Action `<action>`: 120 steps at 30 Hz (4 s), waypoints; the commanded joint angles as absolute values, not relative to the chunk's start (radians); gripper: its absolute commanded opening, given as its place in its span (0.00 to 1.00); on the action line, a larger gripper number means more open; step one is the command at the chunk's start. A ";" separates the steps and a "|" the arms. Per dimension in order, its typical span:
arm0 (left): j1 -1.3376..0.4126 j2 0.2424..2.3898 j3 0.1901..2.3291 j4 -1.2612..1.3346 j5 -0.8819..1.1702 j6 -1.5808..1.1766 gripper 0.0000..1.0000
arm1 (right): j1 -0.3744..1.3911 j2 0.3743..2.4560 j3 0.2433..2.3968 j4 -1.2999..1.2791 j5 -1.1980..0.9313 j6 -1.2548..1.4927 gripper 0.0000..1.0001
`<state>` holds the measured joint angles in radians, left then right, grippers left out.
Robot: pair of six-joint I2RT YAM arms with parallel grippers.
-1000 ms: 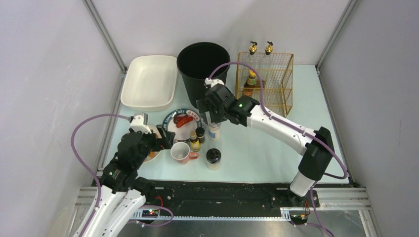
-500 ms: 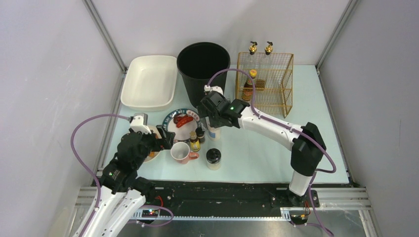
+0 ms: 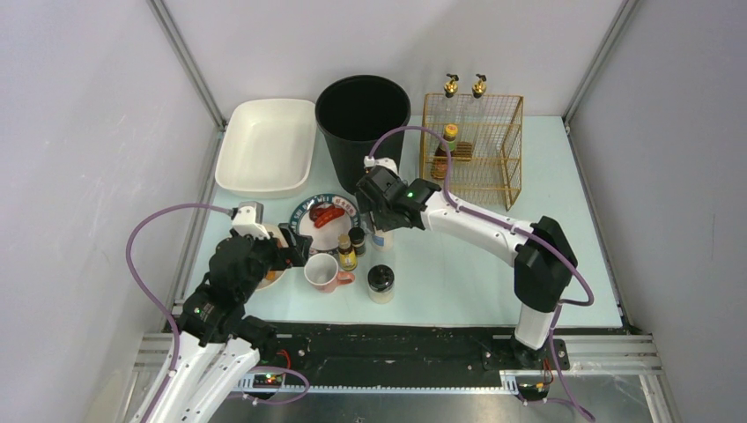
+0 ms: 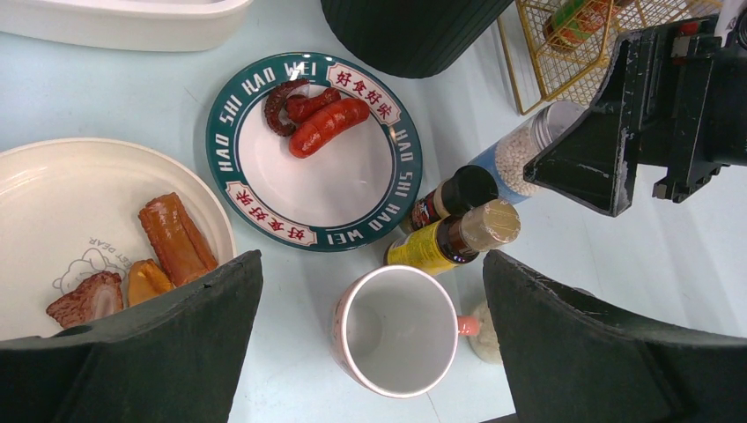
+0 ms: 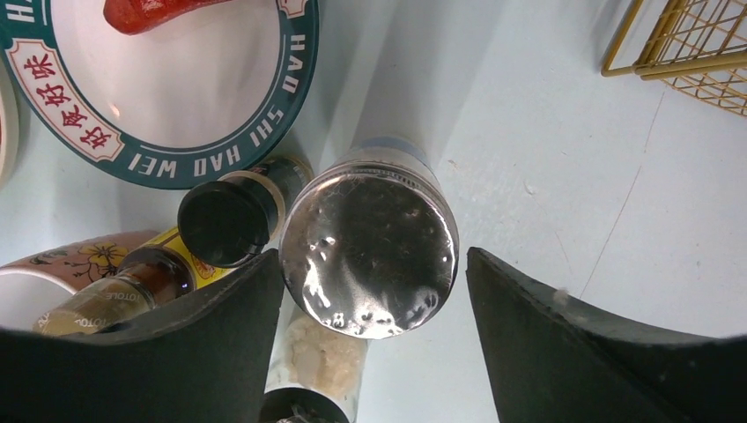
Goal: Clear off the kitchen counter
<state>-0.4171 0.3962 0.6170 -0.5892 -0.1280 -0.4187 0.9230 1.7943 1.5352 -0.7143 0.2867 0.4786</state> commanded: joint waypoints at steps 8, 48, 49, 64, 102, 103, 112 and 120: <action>-0.424 0.385 0.637 -0.576 -0.120 -0.431 0.98 | 0.946 1.780 1.545 -0.721 0.361 0.452 0.60; -0.433 0.412 0.640 -0.576 -0.115 -0.434 0.98 | 0.494 1.267 1.605 -0.765 0.444 0.230 0.13; -0.433 0.412 0.639 -0.576 -0.116 -0.434 0.98 | 0.459 1.285 1.621 -0.758 0.433 0.222 0.13; -0.434 0.428 0.641 -0.576 -0.115 -0.429 0.98 | 0.233 1.561 1.880 -0.728 0.306 0.220 0.08; -0.434 0.449 0.642 -0.577 -0.123 -0.425 0.98 | 0.291 1.700 1.520 -0.275 0.309 0.180 0.06; -0.433 0.449 0.642 -0.578 -0.122 -0.425 0.98 | 0.291 1.702 1.509 -0.273 0.312 0.181 0.06; -0.434 0.450 0.642 -0.579 -0.123 -0.427 0.98 | 0.293 1.727 1.484 -0.280 0.330 0.187 0.10; -0.435 0.450 0.643 -0.577 -0.121 -0.429 0.98 | 0.292 1.738 1.483 -0.309 0.348 0.197 0.48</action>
